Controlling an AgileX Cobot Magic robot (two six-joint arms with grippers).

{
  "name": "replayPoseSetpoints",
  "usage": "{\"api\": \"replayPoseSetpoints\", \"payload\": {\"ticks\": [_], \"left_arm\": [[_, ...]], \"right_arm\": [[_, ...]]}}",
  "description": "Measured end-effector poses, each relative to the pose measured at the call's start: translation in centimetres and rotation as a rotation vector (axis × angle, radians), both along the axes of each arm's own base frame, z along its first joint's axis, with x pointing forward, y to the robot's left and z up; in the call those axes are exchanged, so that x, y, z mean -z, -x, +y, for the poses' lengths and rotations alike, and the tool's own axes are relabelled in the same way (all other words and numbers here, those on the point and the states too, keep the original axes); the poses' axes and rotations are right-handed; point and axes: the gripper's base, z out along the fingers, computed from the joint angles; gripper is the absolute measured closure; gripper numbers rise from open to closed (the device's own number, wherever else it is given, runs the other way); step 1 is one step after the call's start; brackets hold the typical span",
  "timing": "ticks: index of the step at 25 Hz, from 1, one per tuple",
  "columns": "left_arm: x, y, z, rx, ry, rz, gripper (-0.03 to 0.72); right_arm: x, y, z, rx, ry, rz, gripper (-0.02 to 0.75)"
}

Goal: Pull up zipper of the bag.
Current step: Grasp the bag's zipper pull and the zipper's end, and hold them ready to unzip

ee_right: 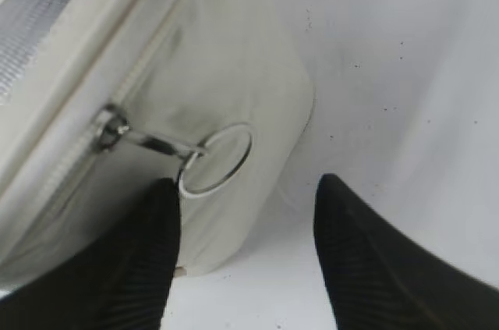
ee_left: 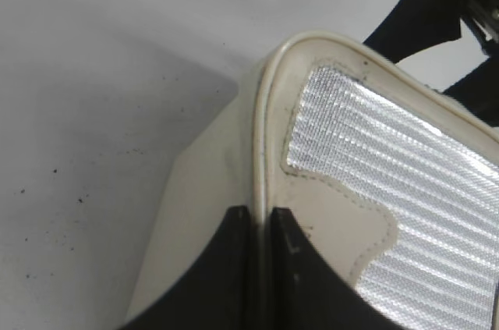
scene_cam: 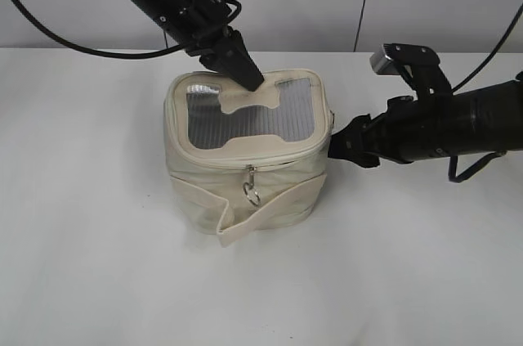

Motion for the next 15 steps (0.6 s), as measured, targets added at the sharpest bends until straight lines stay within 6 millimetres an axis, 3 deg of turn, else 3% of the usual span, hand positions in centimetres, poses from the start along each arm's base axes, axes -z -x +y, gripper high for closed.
{"api": "replayPoseSetpoints", "payload": {"ticks": [15], "left_arm": [[0.0, 0.0, 0.0, 0.0, -0.001, 0.0, 0.645]], "right_arm": [[-0.15, -0.37, 0.08, 0.048, -0.033, -0.005, 0.356]]}}
